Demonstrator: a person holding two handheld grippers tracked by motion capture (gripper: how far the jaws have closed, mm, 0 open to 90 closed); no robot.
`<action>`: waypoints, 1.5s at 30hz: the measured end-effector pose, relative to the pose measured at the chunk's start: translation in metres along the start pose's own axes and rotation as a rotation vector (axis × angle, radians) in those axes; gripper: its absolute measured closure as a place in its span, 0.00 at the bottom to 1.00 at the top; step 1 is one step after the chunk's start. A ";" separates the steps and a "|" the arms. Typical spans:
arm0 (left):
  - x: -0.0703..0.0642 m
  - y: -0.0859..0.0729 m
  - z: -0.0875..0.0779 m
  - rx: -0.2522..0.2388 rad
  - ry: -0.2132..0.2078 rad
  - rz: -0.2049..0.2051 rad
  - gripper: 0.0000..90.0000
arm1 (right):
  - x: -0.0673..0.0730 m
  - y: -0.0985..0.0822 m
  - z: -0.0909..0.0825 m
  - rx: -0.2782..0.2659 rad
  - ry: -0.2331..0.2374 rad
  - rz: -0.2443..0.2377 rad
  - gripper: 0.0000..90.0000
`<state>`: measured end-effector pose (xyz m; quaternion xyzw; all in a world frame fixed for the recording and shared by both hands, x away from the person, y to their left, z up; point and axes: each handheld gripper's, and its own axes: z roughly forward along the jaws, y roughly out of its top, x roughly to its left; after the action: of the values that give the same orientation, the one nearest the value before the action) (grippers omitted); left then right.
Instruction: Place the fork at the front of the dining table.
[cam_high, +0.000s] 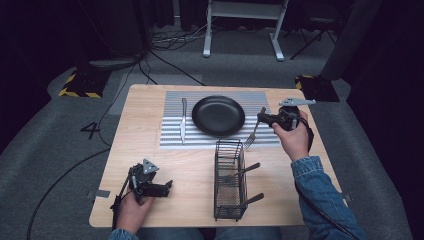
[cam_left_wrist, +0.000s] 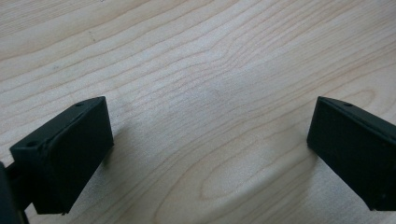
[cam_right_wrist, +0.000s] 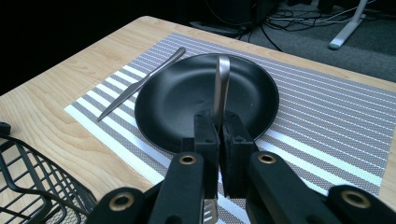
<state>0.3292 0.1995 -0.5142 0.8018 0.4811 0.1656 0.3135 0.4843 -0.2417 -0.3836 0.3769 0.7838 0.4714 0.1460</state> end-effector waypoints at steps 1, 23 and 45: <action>0.000 0.000 0.000 -0.001 0.000 0.000 0.00 | 0.000 0.000 0.001 0.002 0.002 0.002 0.97; 0.000 0.000 0.000 -0.001 0.000 0.001 0.00 | -0.013 -0.004 0.015 0.014 -0.014 0.042 0.93; 0.000 0.000 0.000 -0.003 0.003 -0.001 0.00 | -0.046 -0.026 0.006 0.006 -0.119 0.091 0.73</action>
<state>0.3295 0.1991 -0.5144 0.8007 0.4818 0.1673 0.3141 0.5071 -0.2785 -0.4150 0.4401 0.7572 0.4518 0.1696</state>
